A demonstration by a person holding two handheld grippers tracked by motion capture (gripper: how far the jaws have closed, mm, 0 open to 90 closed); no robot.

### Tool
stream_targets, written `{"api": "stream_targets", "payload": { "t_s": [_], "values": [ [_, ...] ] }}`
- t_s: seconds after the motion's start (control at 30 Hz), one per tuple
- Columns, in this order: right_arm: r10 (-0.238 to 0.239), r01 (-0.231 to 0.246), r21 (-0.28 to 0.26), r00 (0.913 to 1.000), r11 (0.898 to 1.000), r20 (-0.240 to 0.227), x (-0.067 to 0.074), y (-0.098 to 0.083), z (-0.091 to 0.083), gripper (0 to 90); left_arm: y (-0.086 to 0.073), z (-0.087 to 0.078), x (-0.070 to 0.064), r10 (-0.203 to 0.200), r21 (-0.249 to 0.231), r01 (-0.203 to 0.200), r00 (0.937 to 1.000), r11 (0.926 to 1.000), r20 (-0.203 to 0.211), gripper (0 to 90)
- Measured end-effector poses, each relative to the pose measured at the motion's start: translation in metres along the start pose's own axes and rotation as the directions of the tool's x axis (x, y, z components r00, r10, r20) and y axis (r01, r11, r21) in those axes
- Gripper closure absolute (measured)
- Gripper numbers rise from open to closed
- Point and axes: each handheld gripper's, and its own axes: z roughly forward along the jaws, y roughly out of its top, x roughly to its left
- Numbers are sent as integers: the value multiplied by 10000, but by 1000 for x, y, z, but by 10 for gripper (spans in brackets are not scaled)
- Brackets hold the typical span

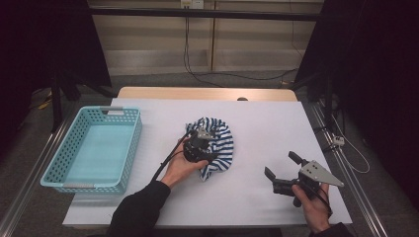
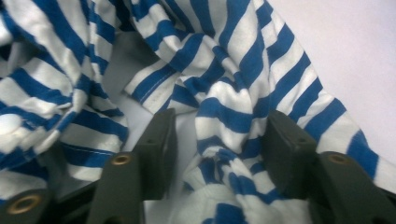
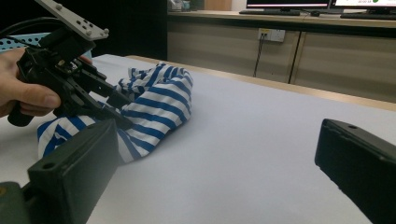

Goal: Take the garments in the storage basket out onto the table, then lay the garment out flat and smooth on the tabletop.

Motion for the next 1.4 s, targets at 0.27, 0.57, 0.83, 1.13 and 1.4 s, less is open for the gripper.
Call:
{"api": "stream_targets", "payload": {
  "t_s": [0.27,0.57,0.83,1.13,1.4],
  "values": [
    [-51,51,8,10000,10000,4,1,0,0,0,5,-16,1,-124,-560,118,9999,9984,-97,79],
    [27,-28,-26,10000,10000,-90,1,0,1,0,-3,-56,-5,-331,-2394,400,9989,9701,327,39],
    [-96,97,25,9987,9999,-501,11,3,8,0,-20,-79,-7,-387,-2497,349,9992,9677,-102,38],
    [-266,305,275,9906,9992,-1338,35,7,26,2,-47,-105,-11,-608,-3071,370,9958,9510,-684,38],
    [-33,181,769,9820,9969,-1887,43,7,41,30,-56,-112,-15,-984,-3280,726,9932,9419,-625,39]
  ]
}}
